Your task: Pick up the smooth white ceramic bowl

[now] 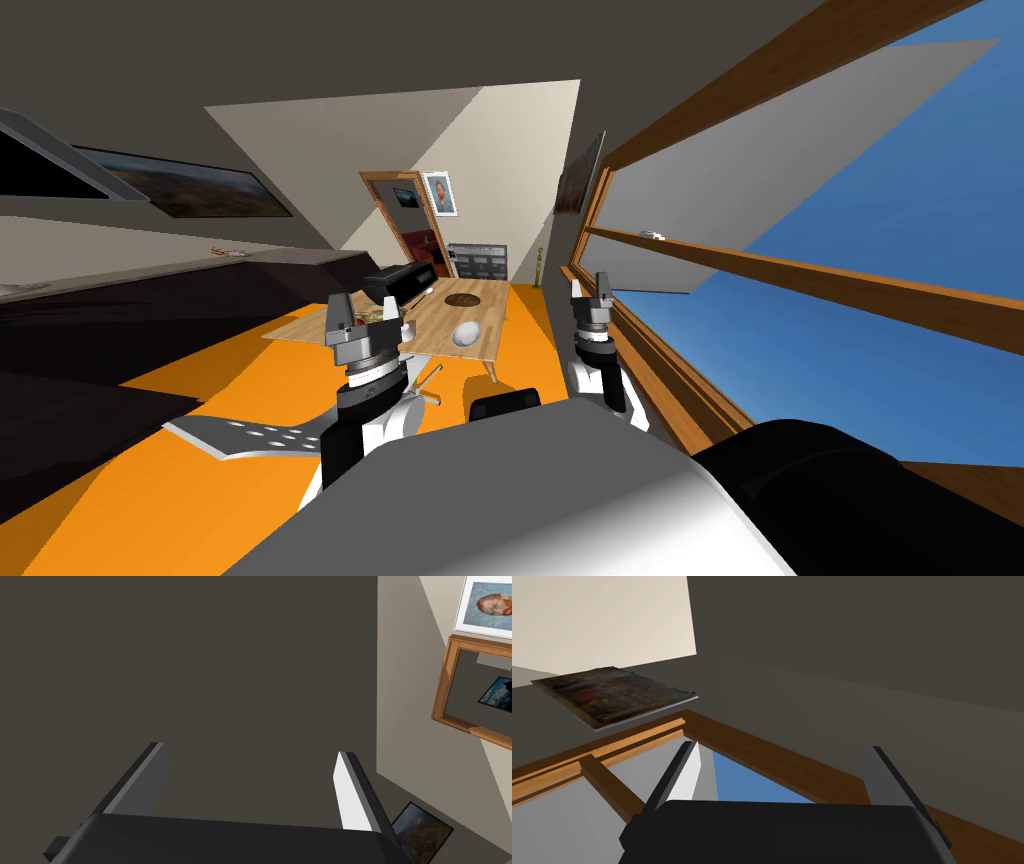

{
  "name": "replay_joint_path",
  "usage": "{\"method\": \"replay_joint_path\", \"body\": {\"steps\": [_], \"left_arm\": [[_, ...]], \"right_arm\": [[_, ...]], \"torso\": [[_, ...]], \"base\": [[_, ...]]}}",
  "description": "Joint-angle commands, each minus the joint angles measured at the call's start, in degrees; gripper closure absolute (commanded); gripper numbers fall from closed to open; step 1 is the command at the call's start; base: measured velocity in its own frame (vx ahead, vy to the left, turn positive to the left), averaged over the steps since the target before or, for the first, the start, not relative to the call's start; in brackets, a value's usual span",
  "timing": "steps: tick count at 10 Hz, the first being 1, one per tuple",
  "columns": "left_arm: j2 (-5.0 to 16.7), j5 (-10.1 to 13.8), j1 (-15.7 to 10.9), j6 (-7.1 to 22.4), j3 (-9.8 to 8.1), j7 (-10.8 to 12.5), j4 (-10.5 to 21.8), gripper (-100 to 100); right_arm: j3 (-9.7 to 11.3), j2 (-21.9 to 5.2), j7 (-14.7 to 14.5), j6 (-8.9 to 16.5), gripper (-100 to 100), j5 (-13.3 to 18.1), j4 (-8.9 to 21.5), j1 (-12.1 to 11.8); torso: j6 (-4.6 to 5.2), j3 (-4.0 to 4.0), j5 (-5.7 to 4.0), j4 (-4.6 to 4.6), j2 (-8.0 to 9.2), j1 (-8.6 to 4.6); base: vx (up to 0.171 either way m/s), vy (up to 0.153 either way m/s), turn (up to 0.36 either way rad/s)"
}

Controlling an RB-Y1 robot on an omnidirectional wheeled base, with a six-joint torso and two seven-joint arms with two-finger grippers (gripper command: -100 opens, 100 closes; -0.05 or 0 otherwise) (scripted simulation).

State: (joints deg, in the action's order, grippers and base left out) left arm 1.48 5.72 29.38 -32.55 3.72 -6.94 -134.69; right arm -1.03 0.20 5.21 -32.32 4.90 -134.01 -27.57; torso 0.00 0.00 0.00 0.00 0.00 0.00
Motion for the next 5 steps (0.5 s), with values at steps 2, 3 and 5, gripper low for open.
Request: {"method": "replay_joint_path", "body": {"steps": [2,3,5], "left_arm": [[3.09,0.2,-1.35,2.57,-1.68,0.37,2.36,-100],[3.63,0.27,-1.74,3.46,-2.2,0.47,3.13,-100],[4.58,0.45,-2.68,5.63,-3.42,0.69,4.92,-100]], "right_arm": [[0.0,0.0,0.0,0.0,0,0.0,0.0,0.0],[0.0,0.0,0.0,0.0,0,0.0,0.0,0.01],[0.0,0.0,0.0,0.0,0,0.0,0.0,0.01]], "torso": [[0.0,0.05,0.0,0.02,0.11,-0.02],[0.01,0.13,-0.01,0.05,0.24,-0.08],[0.0,0.17,-0.02,0.06,0.28,-0.1]], "base": [[-0.059,-0.021,-0.01],[-0.083,-0.038,-0.009],[-0.075,-0.029,-0.009]]}}
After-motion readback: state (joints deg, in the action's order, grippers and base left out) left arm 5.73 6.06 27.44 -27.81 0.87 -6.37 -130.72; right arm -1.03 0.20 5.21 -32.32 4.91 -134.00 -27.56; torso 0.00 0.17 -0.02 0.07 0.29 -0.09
